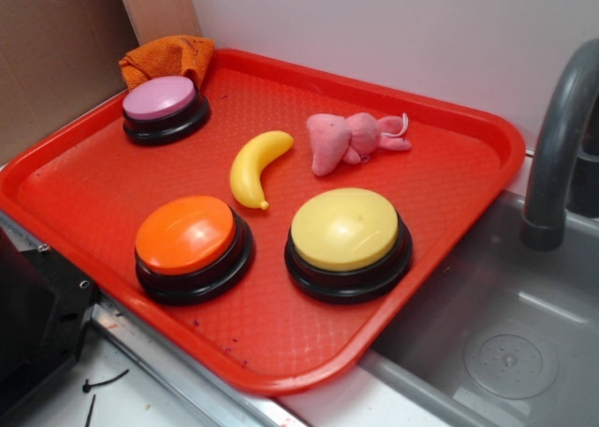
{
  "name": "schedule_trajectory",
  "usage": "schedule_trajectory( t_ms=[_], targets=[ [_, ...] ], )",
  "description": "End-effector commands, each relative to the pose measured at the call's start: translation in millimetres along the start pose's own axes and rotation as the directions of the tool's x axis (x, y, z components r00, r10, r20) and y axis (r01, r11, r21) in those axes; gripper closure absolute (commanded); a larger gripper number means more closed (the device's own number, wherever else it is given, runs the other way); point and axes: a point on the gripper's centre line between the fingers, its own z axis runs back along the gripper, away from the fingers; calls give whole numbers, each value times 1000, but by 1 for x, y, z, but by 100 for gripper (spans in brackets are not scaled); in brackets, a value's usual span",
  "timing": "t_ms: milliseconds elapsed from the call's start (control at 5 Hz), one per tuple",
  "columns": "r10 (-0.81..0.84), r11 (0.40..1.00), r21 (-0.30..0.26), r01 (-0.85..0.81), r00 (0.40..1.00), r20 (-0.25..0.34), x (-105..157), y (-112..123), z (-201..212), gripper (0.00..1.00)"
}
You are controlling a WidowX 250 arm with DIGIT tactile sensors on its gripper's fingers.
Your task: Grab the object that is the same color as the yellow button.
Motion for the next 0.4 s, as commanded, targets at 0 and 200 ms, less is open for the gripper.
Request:
schedule_trajectory(
  t_ms=[0, 200],
  targets=[
    [0, 1000, 0, 0, 1000, 0, 0, 0, 0, 0],
    [53, 999, 11, -53, 998, 44, 10, 0, -18, 0]
  ],
)
